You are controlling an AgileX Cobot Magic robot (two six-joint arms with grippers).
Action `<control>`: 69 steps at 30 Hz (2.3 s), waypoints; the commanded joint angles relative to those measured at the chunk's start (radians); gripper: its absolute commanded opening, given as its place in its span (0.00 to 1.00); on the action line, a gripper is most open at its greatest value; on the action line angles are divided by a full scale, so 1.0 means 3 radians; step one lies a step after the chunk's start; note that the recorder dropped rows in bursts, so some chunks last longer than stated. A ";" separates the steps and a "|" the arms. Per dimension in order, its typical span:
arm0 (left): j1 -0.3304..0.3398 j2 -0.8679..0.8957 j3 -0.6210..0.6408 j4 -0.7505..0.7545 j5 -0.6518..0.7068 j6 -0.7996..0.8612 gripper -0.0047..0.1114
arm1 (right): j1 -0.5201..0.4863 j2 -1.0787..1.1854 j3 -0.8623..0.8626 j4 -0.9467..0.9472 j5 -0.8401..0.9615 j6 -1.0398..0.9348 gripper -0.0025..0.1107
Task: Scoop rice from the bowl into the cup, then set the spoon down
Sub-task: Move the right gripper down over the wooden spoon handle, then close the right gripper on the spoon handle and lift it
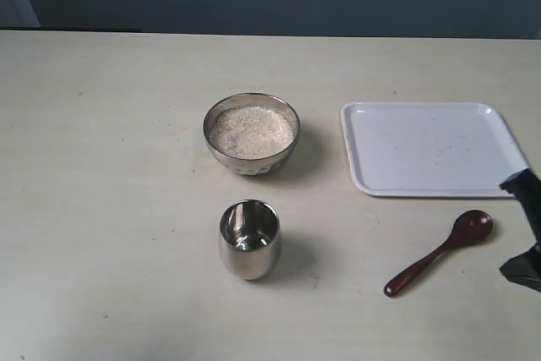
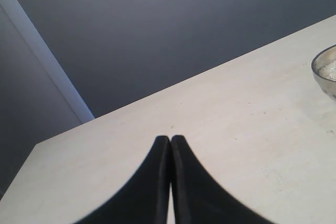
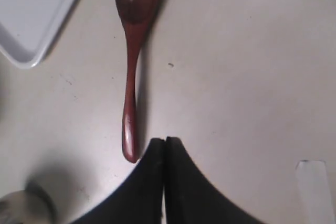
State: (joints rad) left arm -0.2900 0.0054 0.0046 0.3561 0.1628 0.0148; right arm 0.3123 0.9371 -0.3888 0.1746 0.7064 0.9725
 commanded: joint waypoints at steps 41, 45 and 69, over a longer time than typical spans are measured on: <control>-0.0002 -0.0018 -0.0015 -0.0002 -0.0019 -0.0023 0.04 | 0.1022 0.1435 -0.0421 -0.0397 -0.0683 0.0879 0.46; -0.0002 -0.0018 -0.0015 -0.0002 -0.0019 -0.0023 0.04 | 0.1022 0.1655 -0.0421 -0.0175 -0.0829 0.0772 0.46; -0.0002 -0.0018 -0.0015 -0.0002 -0.0019 -0.0023 0.04 | 0.1022 0.2138 -0.0421 0.0123 -0.1090 0.0608 0.46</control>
State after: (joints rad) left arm -0.2900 0.0054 0.0046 0.3561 0.1628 0.0148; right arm 0.6170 1.5764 -0.5125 0.2124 0.3919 1.1627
